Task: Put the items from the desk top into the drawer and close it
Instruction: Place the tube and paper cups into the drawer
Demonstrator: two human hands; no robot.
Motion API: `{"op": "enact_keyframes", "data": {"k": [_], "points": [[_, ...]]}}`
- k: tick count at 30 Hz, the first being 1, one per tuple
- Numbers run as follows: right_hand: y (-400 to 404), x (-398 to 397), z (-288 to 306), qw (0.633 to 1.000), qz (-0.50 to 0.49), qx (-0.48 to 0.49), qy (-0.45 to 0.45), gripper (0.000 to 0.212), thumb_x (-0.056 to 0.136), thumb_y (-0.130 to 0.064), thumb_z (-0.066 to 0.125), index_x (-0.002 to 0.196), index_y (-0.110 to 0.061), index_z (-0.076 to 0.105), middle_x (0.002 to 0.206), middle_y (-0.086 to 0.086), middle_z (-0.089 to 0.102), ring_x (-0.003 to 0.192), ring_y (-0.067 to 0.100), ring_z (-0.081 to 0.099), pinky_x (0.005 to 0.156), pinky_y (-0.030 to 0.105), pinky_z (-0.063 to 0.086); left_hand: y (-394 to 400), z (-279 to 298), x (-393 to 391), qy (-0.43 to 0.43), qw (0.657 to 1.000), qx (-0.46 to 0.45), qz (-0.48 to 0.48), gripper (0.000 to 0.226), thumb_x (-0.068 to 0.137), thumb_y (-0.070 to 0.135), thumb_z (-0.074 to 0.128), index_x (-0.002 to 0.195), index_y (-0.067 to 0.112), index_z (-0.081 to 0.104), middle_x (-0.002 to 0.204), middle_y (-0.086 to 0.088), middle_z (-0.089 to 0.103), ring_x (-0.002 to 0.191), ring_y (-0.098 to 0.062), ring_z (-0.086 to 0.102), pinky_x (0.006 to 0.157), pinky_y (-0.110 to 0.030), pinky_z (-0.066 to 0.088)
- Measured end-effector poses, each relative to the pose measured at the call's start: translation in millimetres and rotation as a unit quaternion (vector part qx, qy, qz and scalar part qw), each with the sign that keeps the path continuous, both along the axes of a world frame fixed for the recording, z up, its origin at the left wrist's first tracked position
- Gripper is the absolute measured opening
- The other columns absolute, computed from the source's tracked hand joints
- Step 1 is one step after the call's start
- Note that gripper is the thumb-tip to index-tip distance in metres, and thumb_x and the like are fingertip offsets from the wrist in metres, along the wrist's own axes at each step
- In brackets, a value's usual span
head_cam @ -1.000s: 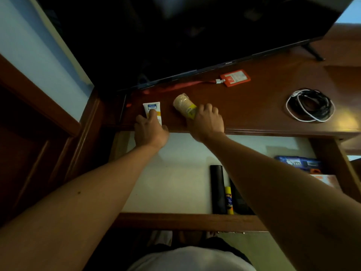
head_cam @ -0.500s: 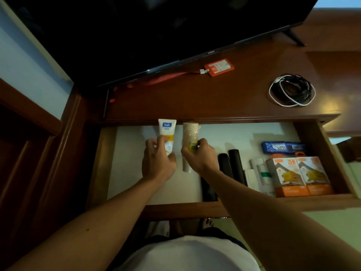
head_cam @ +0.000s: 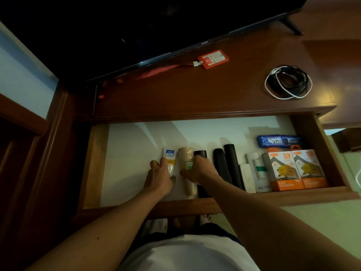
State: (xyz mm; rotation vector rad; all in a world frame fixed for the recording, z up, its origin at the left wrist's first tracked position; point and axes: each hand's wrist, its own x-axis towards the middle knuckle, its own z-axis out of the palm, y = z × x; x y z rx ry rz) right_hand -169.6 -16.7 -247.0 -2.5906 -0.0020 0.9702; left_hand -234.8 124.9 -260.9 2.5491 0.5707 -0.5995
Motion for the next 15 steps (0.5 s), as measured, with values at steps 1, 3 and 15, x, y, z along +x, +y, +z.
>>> {"op": "enact_keyframes", "data": {"k": [1, 3, 15], "points": [[0.0, -1.2, 0.0, 1.000, 0.012, -0.009, -0.009, 0.071, 0.079, -0.052, 0.075, 0.132, -0.013, 0.047, 0.120, 0.009, 0.063, 0.105, 0.028, 0.063, 0.083, 0.040, 0.056, -0.8, -0.8, 1.3, 0.009, 1.000, -0.007, -0.003, 0.058, 0.085, 0.041, 0.070, 0.128, 0.020, 0.038, 0.124, -0.012, 0.038, 0.106, -0.041, 0.059, 0.090, -0.045, 0.051], [-0.4, -1.8, 0.3, 0.999, 0.026, -0.018, -0.013, 0.084, 0.077, -0.053, 0.077, 0.140, -0.014, 0.036, 0.127, 0.009, 0.059, 0.111, 0.031, 0.061, 0.080, 0.039, 0.051, -1.5, -1.6, 4.8, 0.024, 0.999, -0.022, -0.006, 0.060, 0.084, 0.043, 0.071, 0.129, 0.021, 0.038, 0.124, -0.011, 0.038, 0.106, -0.038, 0.059, 0.090, -0.043, 0.051], [2.6, 25.6, 7.5, 0.987, 0.081, -0.041, -0.135, 0.066, 0.092, -0.054, 0.058, 0.142, -0.017, 0.035, 0.136, 0.015, 0.043, 0.118, 0.036, 0.051, 0.084, 0.045, 0.050, 24.6, -7.5, 36.3, -0.015, 0.990, -0.125, 0.069, 0.040, 0.081, 0.036, 0.075, 0.108, 0.023, 0.048, 0.111, -0.004, 0.065, 0.096, -0.023, 0.064, 0.078, -0.035, 0.053]]}}
